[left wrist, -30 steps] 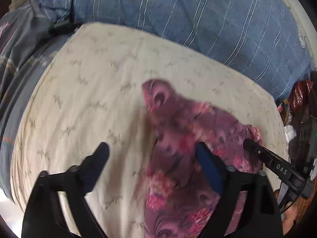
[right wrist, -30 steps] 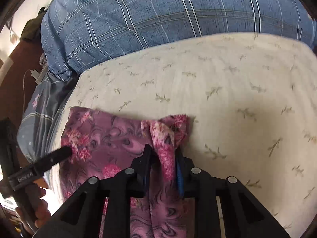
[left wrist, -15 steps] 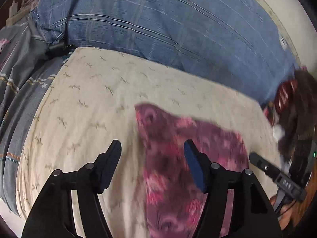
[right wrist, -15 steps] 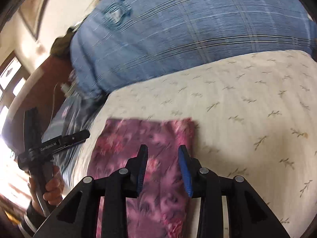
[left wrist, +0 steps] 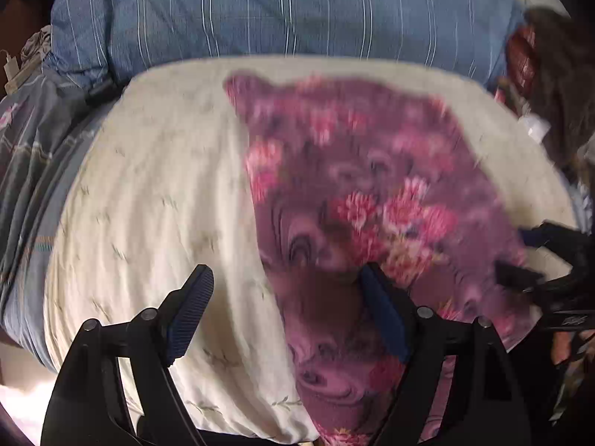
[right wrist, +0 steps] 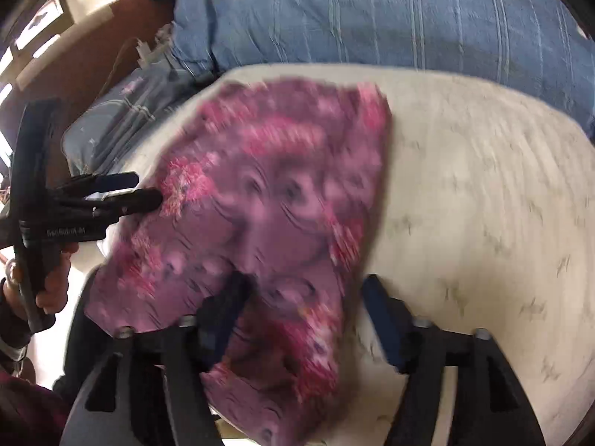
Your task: Fold small clothes
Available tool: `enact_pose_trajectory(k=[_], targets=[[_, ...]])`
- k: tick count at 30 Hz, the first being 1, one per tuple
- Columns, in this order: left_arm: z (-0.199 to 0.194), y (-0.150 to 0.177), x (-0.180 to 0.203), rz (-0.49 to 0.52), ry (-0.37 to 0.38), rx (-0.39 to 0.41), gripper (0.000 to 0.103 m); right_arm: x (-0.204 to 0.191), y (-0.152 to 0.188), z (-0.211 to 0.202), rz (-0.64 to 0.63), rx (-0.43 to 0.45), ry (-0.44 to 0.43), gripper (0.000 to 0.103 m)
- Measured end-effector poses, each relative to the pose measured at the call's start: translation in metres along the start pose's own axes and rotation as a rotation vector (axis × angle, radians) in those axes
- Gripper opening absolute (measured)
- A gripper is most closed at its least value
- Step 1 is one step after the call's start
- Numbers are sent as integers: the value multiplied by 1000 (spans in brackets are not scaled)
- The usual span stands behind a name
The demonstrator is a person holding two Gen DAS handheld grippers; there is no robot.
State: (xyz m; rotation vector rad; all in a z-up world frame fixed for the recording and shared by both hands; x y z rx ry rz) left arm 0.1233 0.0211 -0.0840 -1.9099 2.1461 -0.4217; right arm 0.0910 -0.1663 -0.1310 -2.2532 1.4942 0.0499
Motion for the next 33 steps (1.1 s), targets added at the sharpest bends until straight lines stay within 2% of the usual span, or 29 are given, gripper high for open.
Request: enact_pose_trajectory(k=[2, 4, 6, 9, 12, 16, 22, 33], targets=[[-11, 4, -3, -73, 47, 15, 82, 8, 7, -9, 72, 2, -27, 75], [-26, 10, -6, -97, 61, 16, 82, 13, 13, -26, 87, 28, 29, 78], [-39, 17, -7, -86, 27, 40, 82, 20, 25, -44, 68, 39, 130, 78], [-49, 32, -5, -38, -69, 56, 82, 29, 46, -56, 39, 20, 244, 79], [-50, 38, -3, -6, -103, 73, 82, 33, 51, -61, 12, 7, 317, 83], [-51, 46, 2, 5, -112, 69, 82, 23, 67, -63, -26, -7, 342, 85], [-53, 68, 8, 29, -124, 46, 82, -2, 72, -64, -102, 9, 387, 86], [-62, 94, 12, 38, -78, 33, 82, -10, 71, -77, -95, 58, 430, 90]])
Point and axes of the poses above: each gripper's, at about its wrist camera, not at the fingertips, and z roughly the way its jaws point, x to its right, y to its underside, the point moved 9 cm from there along z, roughly the way its jaws point, and after that the axes turned 11 degrees about -x, right-handed, at the moved point
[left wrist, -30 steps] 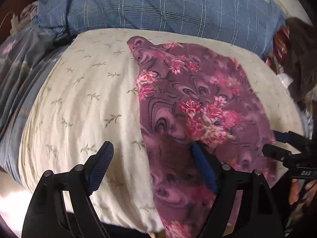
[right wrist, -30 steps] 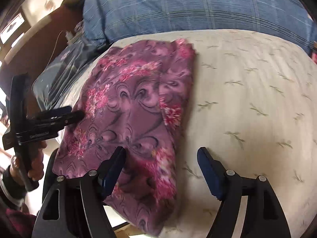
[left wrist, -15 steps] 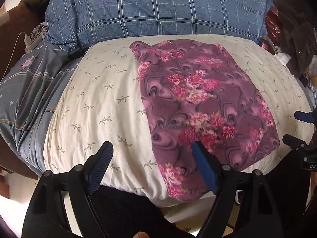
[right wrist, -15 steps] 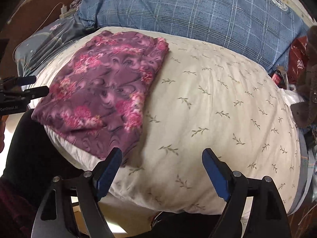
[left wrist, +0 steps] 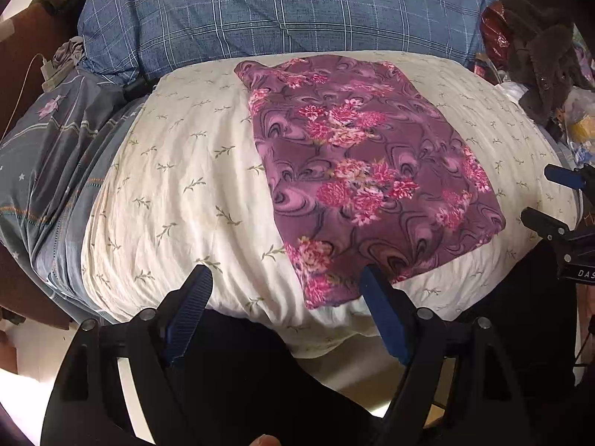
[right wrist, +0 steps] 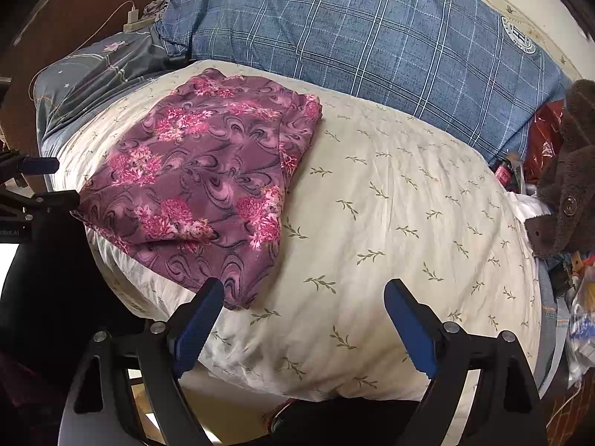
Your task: Fold small clothes
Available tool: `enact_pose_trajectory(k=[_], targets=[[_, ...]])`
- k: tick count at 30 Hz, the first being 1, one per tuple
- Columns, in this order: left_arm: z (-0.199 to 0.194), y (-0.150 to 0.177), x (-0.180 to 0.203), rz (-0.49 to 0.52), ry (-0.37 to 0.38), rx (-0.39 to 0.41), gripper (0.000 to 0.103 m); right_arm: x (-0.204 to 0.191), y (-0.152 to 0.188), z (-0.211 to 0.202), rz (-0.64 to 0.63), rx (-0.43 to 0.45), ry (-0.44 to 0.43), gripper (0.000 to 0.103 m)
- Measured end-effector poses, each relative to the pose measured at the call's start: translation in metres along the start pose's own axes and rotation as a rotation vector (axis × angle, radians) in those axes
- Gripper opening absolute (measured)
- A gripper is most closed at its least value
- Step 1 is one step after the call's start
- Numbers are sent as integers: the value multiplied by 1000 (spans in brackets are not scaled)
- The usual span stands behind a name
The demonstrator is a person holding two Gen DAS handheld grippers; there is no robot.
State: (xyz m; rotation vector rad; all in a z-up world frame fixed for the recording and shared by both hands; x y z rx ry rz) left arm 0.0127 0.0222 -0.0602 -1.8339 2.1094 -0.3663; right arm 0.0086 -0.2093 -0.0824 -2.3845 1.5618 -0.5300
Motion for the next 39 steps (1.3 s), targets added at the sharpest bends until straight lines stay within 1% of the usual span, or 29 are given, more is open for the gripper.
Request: enact_pose_trajectory(k=[7, 13, 18, 22, 25, 27, 32, 39], targets=[[1, 7, 7, 20, 6, -10, 82, 1, 2, -8, 8, 15, 13, 91], [-1, 7, 7, 6, 26, -2, 82, 7, 1, -10, 28, 28, 29, 94], [1, 12, 11, 25, 51, -12, 82, 8, 3, -11, 34, 28, 25, 94], [4, 15, 18, 59, 38, -34, 82, 9, 1, -9, 47, 27, 10, 94], [1, 15, 22, 68, 43, -26, 82, 8, 0, -9, 58, 27, -10, 94], [-1, 14, 22, 67, 45, -19, 82, 7, 0, -8, 51, 19, -15, 94], [-3, 15, 18, 54, 44, -16, 82, 1, -2, -8, 16, 6, 12, 94], [-5, 13, 13, 65, 32, -12, 82, -8, -3, -9, -19, 13, 1, 94]])
Point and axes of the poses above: each gripper's, at about its wrist camera, not at the fingertips, and z roughly the way its jaws point, x to its right, y to its underside, the point moved 9 cm from there along z, roughly the way its jaws point, and after that the axes turned 11 degrees about -x, right-handed, at the moved point
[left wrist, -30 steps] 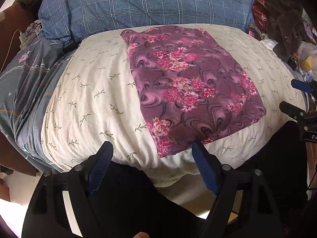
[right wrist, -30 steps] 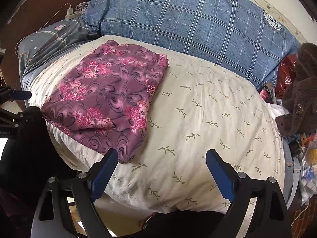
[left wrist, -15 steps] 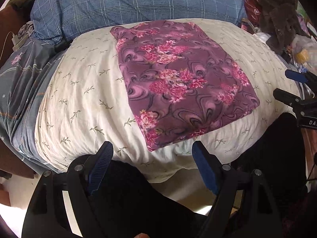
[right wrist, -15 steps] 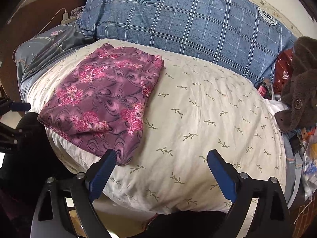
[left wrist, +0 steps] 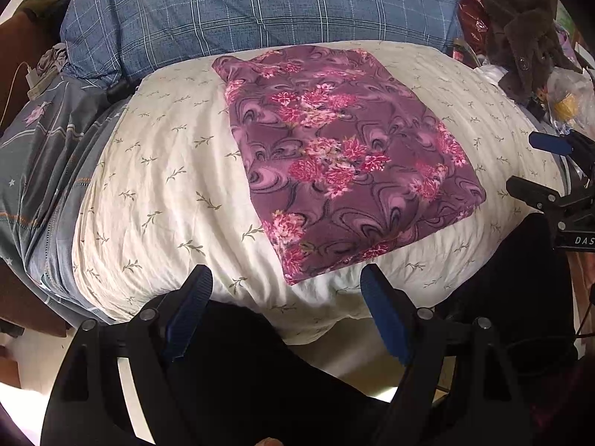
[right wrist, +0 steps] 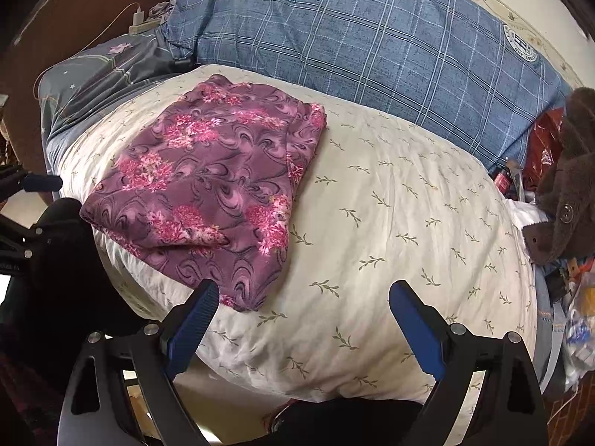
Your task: Fold small clothes
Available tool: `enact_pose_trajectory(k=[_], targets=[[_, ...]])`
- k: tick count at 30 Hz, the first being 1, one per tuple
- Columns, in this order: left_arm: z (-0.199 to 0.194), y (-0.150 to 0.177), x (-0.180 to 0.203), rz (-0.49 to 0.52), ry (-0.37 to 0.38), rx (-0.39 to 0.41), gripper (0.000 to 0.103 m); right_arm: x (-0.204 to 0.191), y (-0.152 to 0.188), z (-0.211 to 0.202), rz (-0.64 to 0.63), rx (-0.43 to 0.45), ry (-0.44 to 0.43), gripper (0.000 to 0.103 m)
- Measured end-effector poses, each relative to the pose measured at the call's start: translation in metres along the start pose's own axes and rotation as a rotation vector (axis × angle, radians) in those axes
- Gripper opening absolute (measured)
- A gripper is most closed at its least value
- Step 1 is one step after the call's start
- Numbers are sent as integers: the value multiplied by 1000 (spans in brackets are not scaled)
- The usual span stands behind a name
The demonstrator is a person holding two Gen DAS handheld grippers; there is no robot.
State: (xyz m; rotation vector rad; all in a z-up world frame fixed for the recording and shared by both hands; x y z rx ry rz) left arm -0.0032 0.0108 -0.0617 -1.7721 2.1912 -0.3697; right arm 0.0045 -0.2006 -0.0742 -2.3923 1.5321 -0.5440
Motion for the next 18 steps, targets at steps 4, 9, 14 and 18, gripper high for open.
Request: enact_pose_trajectory(k=[4, 9, 14, 18], targets=[[-1, -3, -7, 6, -18, -1, 82, 3, 3, 2, 4, -12, -20, 94], [1, -3, -13, 11, -27, -10, 82, 12, 4, 4, 28, -26, -22, 94], [3, -5, -11, 20, -26, -14, 82, 11, 2, 4, 13, -29, -10, 95], [5, -6, -5, 26, 2, -27, 82, 9, 1, 7, 7, -33, -11, 95]])
Point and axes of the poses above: each gripper's, at about its wrist camera, not at the fingertips, and z roughly the way its jaws point, x to its right, y to its underside, the point moved 9 cm from there along z, roughly the way its jaws point, and after that the axes turned 11 degrees about -x, right-handed, at the moved point
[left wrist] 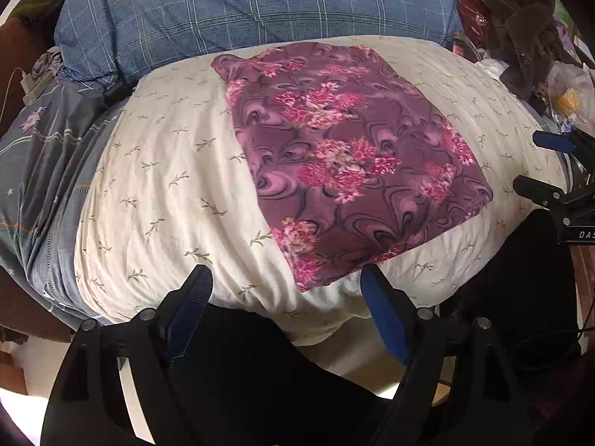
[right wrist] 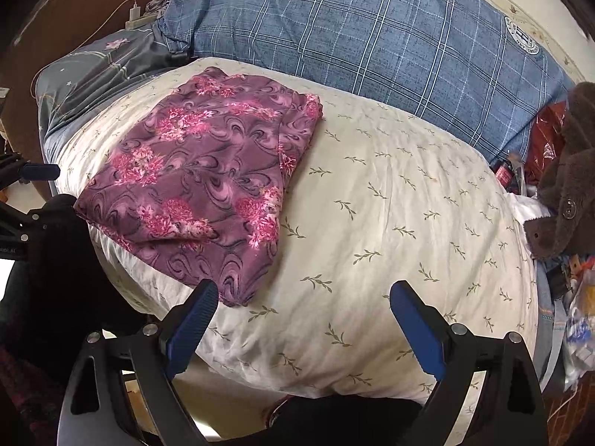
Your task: Fold small clothes
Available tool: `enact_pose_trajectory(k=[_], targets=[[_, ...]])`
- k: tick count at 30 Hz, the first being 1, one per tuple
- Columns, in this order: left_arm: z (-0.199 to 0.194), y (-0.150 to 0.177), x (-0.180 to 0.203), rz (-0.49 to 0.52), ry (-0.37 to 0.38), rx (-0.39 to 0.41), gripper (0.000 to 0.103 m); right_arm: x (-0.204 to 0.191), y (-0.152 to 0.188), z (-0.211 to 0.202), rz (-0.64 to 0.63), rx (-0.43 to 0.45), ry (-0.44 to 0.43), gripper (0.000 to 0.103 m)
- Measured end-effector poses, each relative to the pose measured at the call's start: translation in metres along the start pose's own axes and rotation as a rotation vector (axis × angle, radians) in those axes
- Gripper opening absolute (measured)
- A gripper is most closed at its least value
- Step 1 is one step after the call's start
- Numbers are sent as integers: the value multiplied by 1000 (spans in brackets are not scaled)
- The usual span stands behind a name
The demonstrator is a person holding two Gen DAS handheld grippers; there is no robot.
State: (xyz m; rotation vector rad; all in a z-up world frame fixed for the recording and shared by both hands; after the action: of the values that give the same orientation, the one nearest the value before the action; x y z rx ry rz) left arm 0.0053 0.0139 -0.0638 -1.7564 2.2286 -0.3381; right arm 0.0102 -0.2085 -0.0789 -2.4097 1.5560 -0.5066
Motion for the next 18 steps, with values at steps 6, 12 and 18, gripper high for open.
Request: enact_pose_trajectory(k=[6, 12, 18], targets=[[-2, -4, 13, 36, 16, 5, 82, 3, -2, 1, 11, -1, -7, 95], [-6, -10, 19, 35, 62, 10, 82, 6, 0, 4, 27, -7, -13, 95], [-32, -31, 23, 29, 107, 100, 82, 9, -4, 8, 41, -17, -18, 95]])
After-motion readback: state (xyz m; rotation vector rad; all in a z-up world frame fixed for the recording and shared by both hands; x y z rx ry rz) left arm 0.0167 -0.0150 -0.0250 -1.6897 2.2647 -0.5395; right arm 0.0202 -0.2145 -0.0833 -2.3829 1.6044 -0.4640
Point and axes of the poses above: each gripper's, at about its wrist camera, not at the fingertips, and z roughly the way its jaws point, x to its right, y to its underside, the point moved 9 cm from there along z, roughly the way its jaws point, and after that the axes turned 11 degrees about -x, right-handed, at the moved point
